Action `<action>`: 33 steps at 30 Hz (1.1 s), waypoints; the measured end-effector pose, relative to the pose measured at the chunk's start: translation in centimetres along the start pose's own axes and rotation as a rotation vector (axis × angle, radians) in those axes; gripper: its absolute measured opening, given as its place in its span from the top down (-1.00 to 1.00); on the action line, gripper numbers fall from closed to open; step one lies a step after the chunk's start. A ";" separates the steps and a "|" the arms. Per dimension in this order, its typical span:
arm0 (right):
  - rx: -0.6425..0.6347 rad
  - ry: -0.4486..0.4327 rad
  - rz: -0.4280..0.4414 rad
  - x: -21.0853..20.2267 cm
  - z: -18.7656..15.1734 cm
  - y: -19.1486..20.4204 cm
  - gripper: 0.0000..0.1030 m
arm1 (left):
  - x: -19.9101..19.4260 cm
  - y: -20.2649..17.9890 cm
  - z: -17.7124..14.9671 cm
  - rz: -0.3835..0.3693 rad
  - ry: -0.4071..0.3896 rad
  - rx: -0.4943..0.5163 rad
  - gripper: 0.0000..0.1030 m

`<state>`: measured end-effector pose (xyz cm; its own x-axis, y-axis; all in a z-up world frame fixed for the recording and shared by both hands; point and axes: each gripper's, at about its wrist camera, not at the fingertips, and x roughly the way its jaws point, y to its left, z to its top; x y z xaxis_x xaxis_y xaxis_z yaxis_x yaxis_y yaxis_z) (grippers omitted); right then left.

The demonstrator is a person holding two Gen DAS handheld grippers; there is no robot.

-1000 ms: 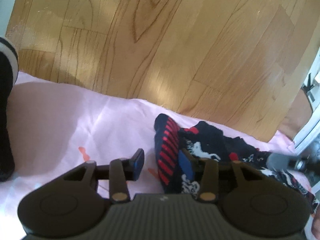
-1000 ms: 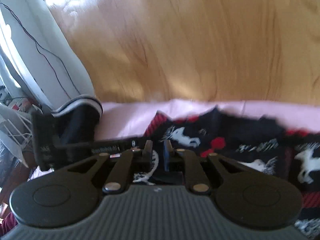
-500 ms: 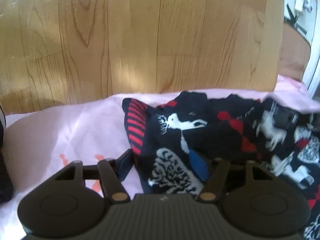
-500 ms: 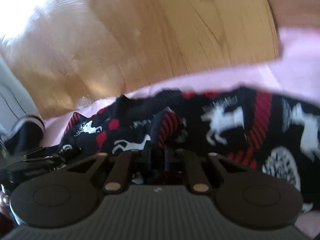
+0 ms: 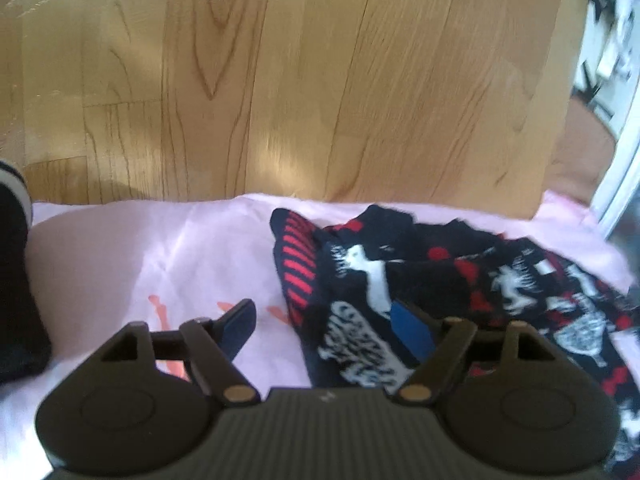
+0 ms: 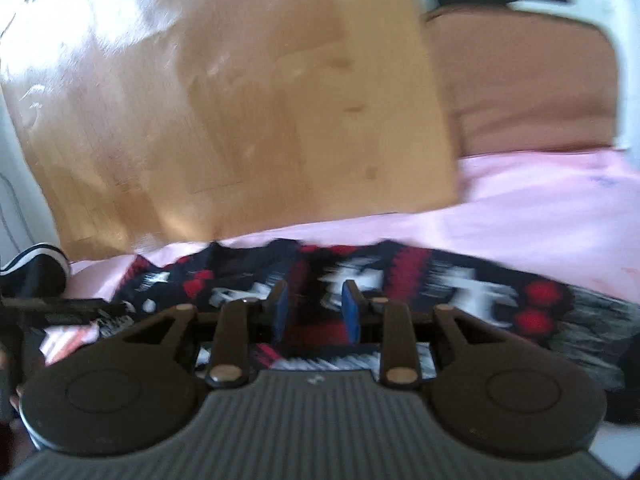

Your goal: Fold small clothes

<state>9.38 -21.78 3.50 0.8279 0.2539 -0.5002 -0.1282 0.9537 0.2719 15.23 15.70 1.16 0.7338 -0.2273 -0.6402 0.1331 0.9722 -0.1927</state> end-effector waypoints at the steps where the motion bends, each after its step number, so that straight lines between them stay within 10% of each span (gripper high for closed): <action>1: 0.018 0.012 -0.025 -0.4 -0.5 -0.9 0.35 | -0.7 -0.2 -0.4 -0.005 0.002 0.003 -0.49; 10: 0.183 0.083 0.040 -5.0 -7.5 -5.1 0.32 | -5.2 -1.8 -6.3 -0.032 0.077 -0.036 -0.42; 14: 0.211 0.082 0.067 -4.8 -9.2 -4.6 0.31 | -5.2 -2.9 -7.3 0.018 0.081 -0.050 0.75; 16: 0.213 0.079 0.075 -4.9 -9.2 -4.2 0.31 | -5.9 -3.1 -7.4 0.109 0.068 -0.028 0.83; 21: 0.220 0.072 0.102 -5.4 -9.6 -4.3 0.31 | -7.3 -1.6 -7.9 0.143 0.103 -0.049 0.78; 25: 0.239 0.083 0.129 -6.0 -9.6 -4.5 0.31 | -10.6 -3.3 -9.1 0.140 0.094 0.001 0.12; 33: 0.137 0.112 0.222 -11.2 -11.5 -4.1 0.14 | -17.1 -1.5 -15.3 0.049 0.176 -0.107 0.14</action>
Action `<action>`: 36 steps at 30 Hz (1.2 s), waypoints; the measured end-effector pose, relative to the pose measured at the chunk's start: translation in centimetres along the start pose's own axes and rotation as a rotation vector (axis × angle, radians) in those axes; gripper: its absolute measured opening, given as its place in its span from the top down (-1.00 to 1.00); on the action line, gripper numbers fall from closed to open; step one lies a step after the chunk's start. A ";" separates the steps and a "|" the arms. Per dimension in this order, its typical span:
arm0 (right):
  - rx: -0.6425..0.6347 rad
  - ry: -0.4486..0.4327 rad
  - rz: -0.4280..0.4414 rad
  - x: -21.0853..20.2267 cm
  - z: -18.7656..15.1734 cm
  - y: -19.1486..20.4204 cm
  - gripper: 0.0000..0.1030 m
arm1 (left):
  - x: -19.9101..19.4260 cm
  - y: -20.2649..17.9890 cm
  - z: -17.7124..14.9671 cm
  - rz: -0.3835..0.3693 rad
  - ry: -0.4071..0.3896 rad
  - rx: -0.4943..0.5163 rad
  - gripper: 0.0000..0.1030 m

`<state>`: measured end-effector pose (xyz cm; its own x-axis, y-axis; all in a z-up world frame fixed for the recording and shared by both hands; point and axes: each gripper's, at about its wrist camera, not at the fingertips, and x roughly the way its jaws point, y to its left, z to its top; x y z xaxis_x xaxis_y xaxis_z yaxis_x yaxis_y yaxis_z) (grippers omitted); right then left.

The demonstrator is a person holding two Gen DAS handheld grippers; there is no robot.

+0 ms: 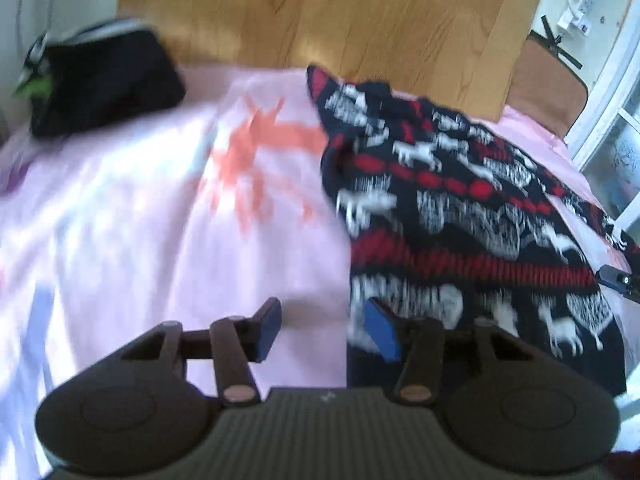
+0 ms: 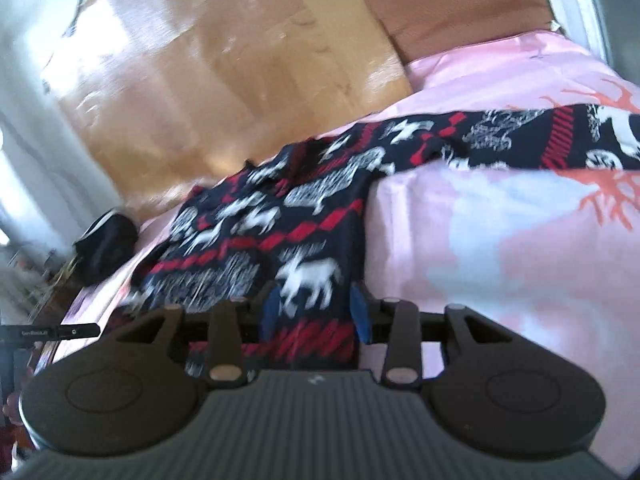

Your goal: Fold small clothes

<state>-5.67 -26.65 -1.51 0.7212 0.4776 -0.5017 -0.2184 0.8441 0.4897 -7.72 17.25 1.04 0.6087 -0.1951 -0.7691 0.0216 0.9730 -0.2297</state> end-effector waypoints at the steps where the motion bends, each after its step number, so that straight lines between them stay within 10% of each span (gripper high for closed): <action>1: -0.008 0.013 -0.002 -0.3 -0.5 0.1 0.14 | -0.4 -0.2 -0.6 -0.007 -0.017 0.001 0.28; 3: -0.019 0.034 -0.004 -0.7 -1.5 0.4 0.11 | -0.6 -0.6 -1.5 -0.045 -0.007 -0.005 0.91; 5: -0.028 0.046 0.013 -0.9 -2.6 0.9 0.21 | -0.8 -1.1 -2.3 -0.028 -0.031 0.003 0.90; 7: -0.063 0.033 -0.020 -0.8 -3.4 1.8 0.86 | -1.7 -1.1 -2.7 -0.019 -0.030 0.005 0.91; 11: -0.069 -0.028 -0.054 -2.4 -2.7 2.2 0.87 | -6.2 -1.2 -3.5 0.003 -0.077 0.013 0.96; 21: 0.018 0.046 -0.039 -1.8 -2.5 0.1 0.75 | -6.8 -0.2 -5.3 -0.018 -0.074 -0.032 0.91; 32: 0.436 -0.267 -0.243 -7.0 1.5 -9.0 0.58 | -0.4 -8.1 3.0 -0.199 -0.128 0.150 0.66; 36: 0.591 -0.353 -0.300 -7.0 2.1 -12.8 0.16 | 5.1 -11.2 6.0 -0.236 -0.067 0.174 0.65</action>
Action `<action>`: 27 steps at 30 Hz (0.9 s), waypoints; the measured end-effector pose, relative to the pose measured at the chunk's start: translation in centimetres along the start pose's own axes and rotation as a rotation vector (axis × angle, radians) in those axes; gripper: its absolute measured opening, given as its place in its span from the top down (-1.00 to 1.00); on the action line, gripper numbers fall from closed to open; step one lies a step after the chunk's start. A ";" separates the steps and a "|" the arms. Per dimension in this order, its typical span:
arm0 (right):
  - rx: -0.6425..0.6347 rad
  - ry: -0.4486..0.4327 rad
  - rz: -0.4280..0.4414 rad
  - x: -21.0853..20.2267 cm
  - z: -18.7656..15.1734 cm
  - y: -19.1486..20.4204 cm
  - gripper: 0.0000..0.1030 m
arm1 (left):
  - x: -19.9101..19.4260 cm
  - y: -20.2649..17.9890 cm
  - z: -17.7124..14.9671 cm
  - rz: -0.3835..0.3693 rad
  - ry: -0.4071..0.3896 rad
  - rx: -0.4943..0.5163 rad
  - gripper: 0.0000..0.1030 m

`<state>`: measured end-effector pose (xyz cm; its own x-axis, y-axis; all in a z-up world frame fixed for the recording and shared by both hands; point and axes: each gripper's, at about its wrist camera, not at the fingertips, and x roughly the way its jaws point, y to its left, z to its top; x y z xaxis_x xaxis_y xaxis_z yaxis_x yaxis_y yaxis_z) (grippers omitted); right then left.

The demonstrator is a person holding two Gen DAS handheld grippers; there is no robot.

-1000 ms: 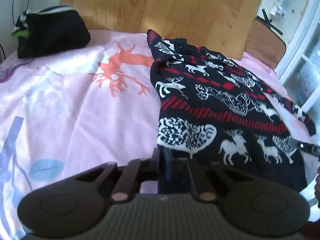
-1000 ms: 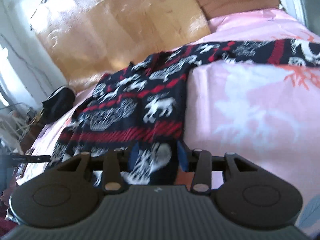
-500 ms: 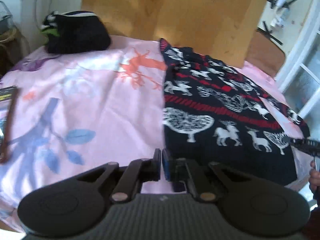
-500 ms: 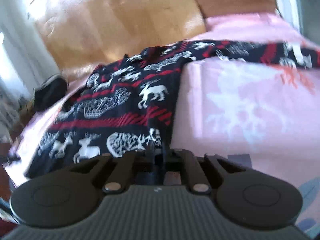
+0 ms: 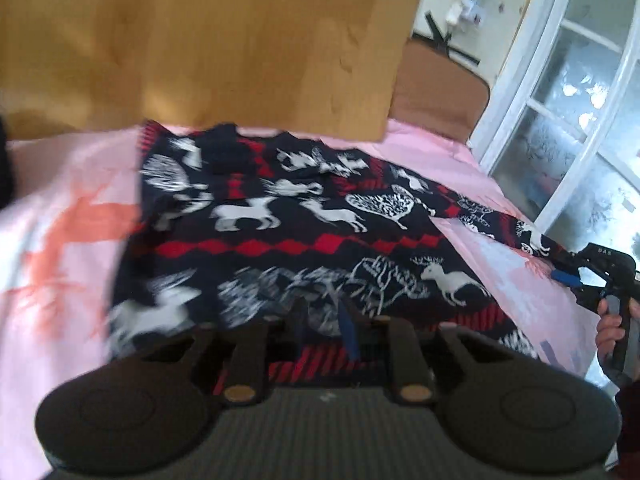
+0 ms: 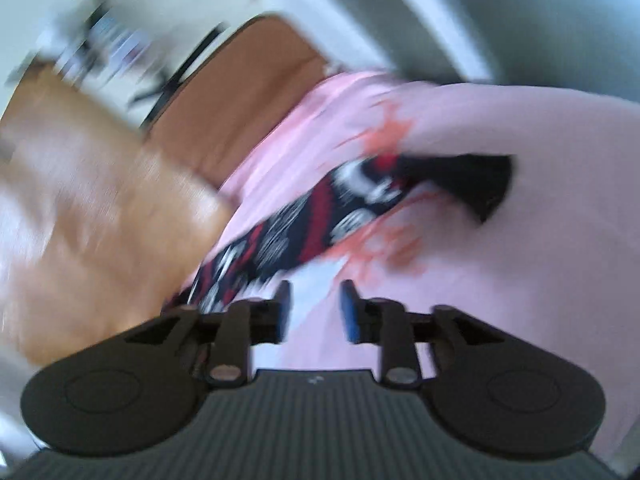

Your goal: Fold small clothes

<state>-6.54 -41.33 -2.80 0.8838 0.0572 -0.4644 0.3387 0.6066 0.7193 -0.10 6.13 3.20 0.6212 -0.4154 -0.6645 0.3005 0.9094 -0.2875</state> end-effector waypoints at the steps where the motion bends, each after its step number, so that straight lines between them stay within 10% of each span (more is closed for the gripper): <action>1: 0.009 -0.021 -0.021 0.5 0.5 -0.2 0.15 | 1.3 -0.1 0.5 -0.006 0.019 -0.005 0.65; 7: -0.041 -0.124 -0.163 4.3 4.0 -0.6 0.04 | 5.9 -0.2 2.2 0.018 0.034 0.039 0.65; 8: -0.043 -0.118 -0.156 4.9 4.5 -0.5 0.14 | 6.3 0.1 2.4 0.031 0.027 0.042 0.65; 9: -0.045 -0.094 -0.142 5.6 5.0 -0.3 0.71 | 6.7 0.5 2.7 0.046 0.018 0.040 0.65; 12: -0.083 -0.092 -0.091 6.6 6.4 2.2 0.81 | 6.5 2.5 3.6 0.077 -0.034 -0.015 0.64; 20: -0.319 -0.046 0.284 9.2 7.1 20.9 0.81 | 3.7 8.4 6.0 0.131 -0.191 -0.135 0.47; 23: -0.396 0.064 0.428 11.9 4.0 28.7 0.81 | 2.5 10.5 6.5 0.163 -0.251 -0.181 0.03; 27: -0.511 0.219 0.572 15.4 -3.5 36.0 0.81 | 1.6 13.6 5.3 0.187 -0.311 -0.265 -0.05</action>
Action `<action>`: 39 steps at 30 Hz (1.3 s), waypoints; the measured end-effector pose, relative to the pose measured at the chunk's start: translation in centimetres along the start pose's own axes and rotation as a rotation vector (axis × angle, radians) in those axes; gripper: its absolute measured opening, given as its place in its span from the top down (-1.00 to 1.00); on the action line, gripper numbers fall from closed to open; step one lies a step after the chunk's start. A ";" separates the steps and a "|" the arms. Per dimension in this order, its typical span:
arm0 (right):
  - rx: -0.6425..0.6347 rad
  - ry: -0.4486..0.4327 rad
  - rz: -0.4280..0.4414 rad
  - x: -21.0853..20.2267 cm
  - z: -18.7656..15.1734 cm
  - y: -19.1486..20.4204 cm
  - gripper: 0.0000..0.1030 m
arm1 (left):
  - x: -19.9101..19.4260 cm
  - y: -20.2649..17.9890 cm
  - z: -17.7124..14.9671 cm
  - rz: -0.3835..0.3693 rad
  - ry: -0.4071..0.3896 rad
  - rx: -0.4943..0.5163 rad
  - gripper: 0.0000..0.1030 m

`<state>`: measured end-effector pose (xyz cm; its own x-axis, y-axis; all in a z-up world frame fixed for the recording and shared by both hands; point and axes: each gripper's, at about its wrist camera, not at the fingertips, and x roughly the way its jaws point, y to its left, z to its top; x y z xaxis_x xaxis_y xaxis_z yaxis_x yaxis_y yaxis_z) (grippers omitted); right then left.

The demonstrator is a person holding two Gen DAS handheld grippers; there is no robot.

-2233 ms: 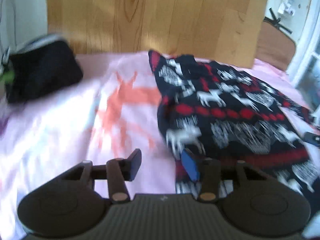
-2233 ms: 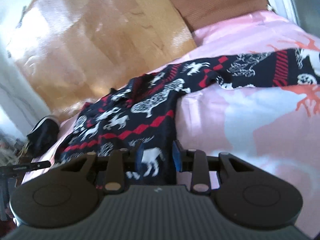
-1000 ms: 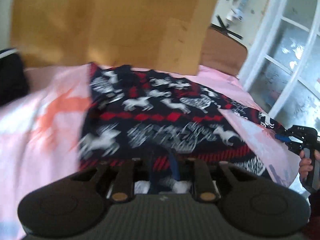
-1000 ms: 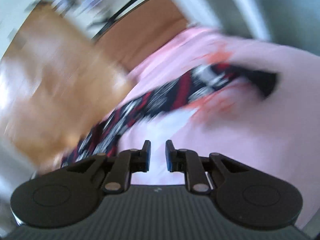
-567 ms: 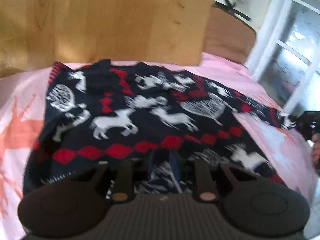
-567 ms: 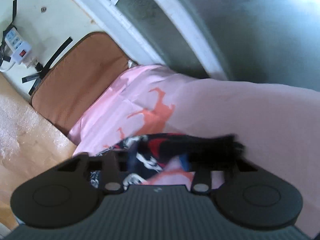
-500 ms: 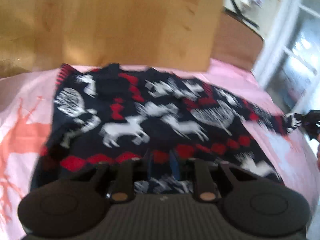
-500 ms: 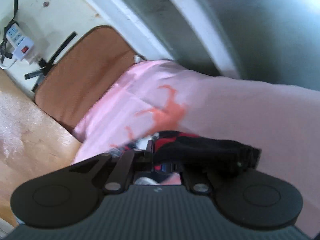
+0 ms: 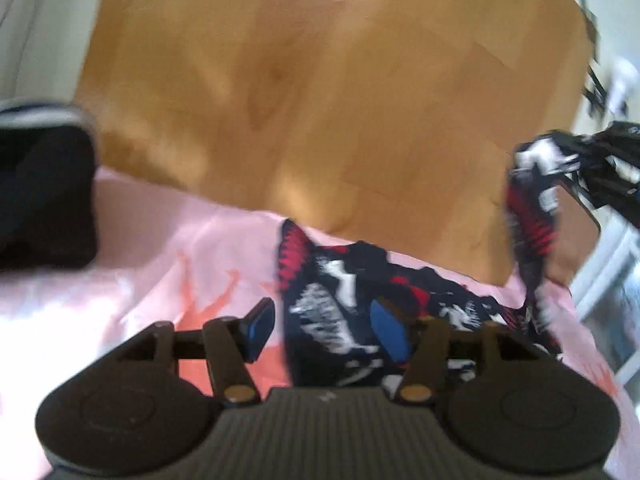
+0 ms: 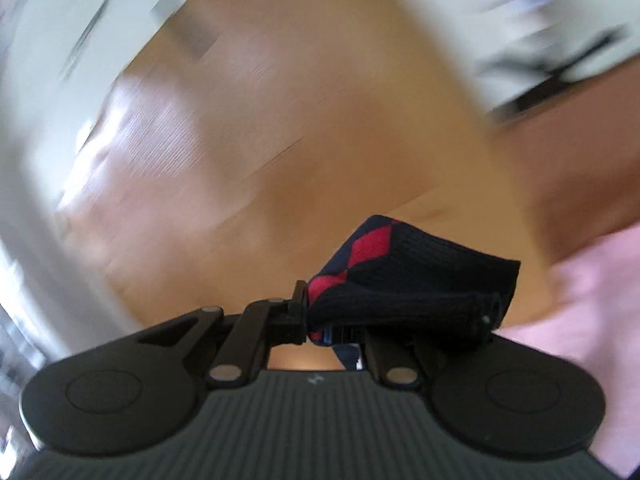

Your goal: Fold small clothes

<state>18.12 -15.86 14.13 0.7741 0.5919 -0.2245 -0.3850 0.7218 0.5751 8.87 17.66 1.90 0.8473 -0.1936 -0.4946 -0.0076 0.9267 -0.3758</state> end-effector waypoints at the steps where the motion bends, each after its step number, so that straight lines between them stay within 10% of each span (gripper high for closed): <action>1: -0.013 0.040 0.028 1.9 -1.5 0.9 0.81 | 0.3 0.9 -0.2 -0.002 0.017 -0.028 -0.05; 8: 0.090 0.309 0.063 9.2 -12.6 -0.1 0.80 | 1.2 2.4 0.0 -0.007 0.056 -0.071 -0.02; 17: -0.020 0.282 0.155 10.0 -10.5 3.8 0.80 | 1.4 2.3 -0.4 0.031 0.055 -0.051 -0.05; 23: -0.345 0.141 -0.194 5.6 -11.1 -0.8 0.75 | 2.0 1.5 0.1 -0.012 0.084 -0.050 -0.05; 27: -0.328 0.274 -0.194 3.8 -12.5 -4.6 0.49 | 3.6 -1.0 1.4 -0.025 0.128 0.001 -0.06; 35: -0.069 0.230 -0.093 -2.0 -11.2 -8.7 0.21 | 9.8 -5.9 3.6 -0.025 0.210 0.125 -0.37; 36: -0.030 0.224 -0.089 -2.2 -11.0 -9.2 0.21 | 10.6 -6.3 3.5 -0.016 0.214 0.142 -0.33; 38: 0.044 0.237 -0.085 -1.9 -10.9 -10.4 0.28 | 11.9 -6.9 3.1 -0.023 0.234 0.173 0.46; 39: 0.063 0.245 -0.096 -1.5 -10.8 -10.8 0.67 | 12.4 -7.2 3.0 -0.042 0.251 0.176 0.68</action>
<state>15.69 -20.68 -0.28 0.6582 0.5965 -0.4594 -0.2777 0.7595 0.5883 21.00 9.57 0.81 0.6870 -0.2862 -0.6679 0.1351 0.9535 -0.2696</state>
